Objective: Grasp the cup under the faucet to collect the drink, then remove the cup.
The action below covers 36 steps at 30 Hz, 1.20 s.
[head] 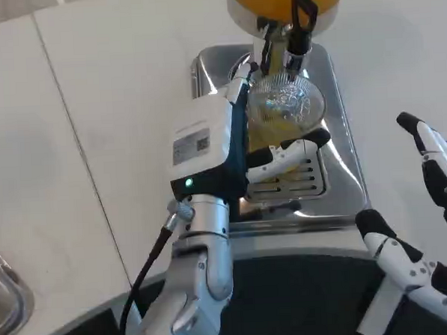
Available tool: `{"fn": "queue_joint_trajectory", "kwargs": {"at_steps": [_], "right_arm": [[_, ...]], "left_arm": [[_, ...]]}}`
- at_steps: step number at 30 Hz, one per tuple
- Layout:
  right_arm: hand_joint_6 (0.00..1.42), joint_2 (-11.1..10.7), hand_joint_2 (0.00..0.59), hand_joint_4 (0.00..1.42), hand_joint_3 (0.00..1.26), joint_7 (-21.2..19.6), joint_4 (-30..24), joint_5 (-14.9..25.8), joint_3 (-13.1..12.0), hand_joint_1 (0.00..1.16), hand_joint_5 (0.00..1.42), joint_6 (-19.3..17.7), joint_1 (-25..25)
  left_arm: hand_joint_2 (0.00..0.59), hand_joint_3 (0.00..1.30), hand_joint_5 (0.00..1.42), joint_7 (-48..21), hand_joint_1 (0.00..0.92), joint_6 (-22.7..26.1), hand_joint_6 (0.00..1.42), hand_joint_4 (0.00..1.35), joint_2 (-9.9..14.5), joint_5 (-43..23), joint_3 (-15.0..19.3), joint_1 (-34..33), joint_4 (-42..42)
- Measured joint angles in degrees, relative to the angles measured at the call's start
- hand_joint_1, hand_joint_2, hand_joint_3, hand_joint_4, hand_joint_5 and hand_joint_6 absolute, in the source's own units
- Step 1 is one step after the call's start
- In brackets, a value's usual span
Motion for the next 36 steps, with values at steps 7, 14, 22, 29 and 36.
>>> {"fn": "queue_joint_trajectory", "kwargs": {"at_steps": [7,14,22,29,36], "right_arm": [[0.05,1.00,0.425,0.00,0.00,-0.01,-0.01,1.36,-1.79,0.32,0.01,1.23,-0.41],[0.07,1.42,0.417,0.00,0.00,0.21,-0.02,2.32,-4.00,0.35,0.01,1.66,-0.22],[0.08,1.38,0.420,0.00,0.00,2.02,-0.06,2.20,-3.97,0.36,0.02,3.50,-2.35],[0.09,0.94,0.419,0.00,0.00,2.61,-0.06,2.21,-3.64,0.36,0.03,5.12,-3.65],[0.10,0.46,0.420,0.00,0.00,2.61,-0.05,2.28,-2.88,0.36,0.04,5.26,-3.75]], "left_arm": [[0.038,0.80,1.35,3.54,0.523,1.68,1.42,0.97,-3.48,0.06,-1.55,-0.25,1.65],[0.055,1.05,1.42,9.78,0.604,0.94,1.42,1.21,-5.34,-0.63,-1.82,0.98,2.64],[0.072,1.09,1.42,10.28,0.614,-2.68,1.42,1.23,-5.39,-2.89,-0.16,1.39,2.56],[0.044,1.12,1.42,10.64,0.619,-4.50,1.42,1.23,-4.48,-3.05,0.48,2.21,2.15],[0.029,1.12,1.42,11.12,0.620,-5.54,1.42,1.22,-1.61,-2.66,0.85,2.59,-0.47]]}}
